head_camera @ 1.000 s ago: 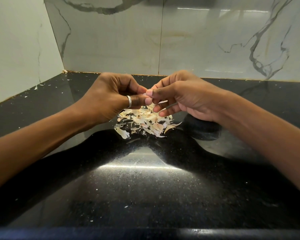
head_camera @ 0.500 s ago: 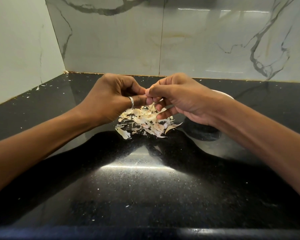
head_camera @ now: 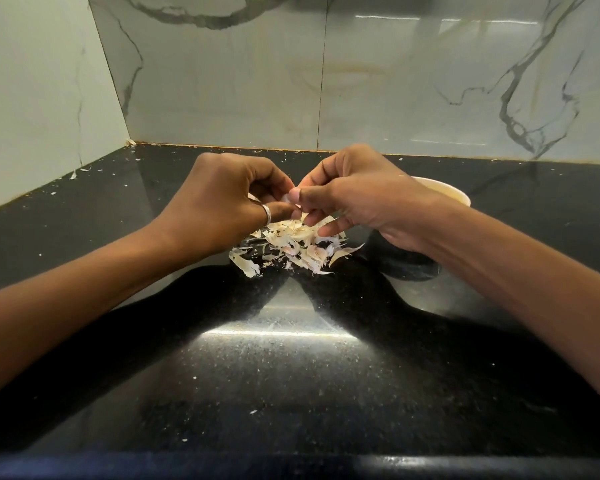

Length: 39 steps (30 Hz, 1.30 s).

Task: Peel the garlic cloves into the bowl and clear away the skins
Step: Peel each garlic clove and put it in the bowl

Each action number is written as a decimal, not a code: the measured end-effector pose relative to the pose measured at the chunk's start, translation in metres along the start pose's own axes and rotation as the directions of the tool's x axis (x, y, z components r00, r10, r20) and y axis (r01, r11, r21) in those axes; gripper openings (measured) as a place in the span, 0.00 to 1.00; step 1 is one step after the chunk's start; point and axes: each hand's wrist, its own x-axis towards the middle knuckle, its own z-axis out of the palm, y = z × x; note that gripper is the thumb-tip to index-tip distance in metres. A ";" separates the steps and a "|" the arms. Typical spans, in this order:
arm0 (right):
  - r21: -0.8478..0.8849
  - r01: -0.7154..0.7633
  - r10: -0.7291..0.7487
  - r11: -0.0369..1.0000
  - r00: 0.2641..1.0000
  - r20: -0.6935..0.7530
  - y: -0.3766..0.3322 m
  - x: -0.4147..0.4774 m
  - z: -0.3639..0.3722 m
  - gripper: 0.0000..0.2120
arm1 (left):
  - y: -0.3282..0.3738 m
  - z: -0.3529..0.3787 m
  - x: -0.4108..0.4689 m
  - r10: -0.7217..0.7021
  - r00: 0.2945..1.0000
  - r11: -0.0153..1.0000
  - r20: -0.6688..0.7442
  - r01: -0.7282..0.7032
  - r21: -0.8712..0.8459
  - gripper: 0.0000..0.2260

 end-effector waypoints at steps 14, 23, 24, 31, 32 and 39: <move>0.036 0.031 -0.032 0.999 0.999 0.031 -0.004 0.000 -0.003 0.09 | -0.001 -0.005 0.001 0.277 0.961 0.938 -0.023 -0.265 0.223 0.10; 0.047 0.046 -0.048 0.998 0.998 0.038 -0.003 -0.001 -0.004 0.06 | 0.001 -0.006 0.001 0.303 0.952 0.920 0.036 -0.303 0.250 0.09; 0.061 0.042 -0.044 0.997 0.998 0.045 -0.003 -0.001 -0.005 0.06 | 0.001 -0.006 0.001 0.308 0.951 0.918 0.040 -0.308 0.249 0.08; 0.097 0.043 -0.050 0.994 0.997 0.064 -0.001 0.000 -0.005 0.06 | 0.000 -0.004 0.000 0.319 0.945 0.909 0.073 -0.326 0.260 0.11; 0.096 0.042 -0.049 0.994 0.996 0.068 -0.001 0.000 -0.006 0.05 | 0.000 -0.004 0.000 0.321 0.944 0.909 0.072 -0.328 0.258 0.11; 0.094 0.067 -0.075 0.993 0.993 0.086 0.000 0.001 -0.004 0.05 | 0.002 -0.004 -0.001 0.330 0.943 0.905 0.047 -0.331 0.268 0.09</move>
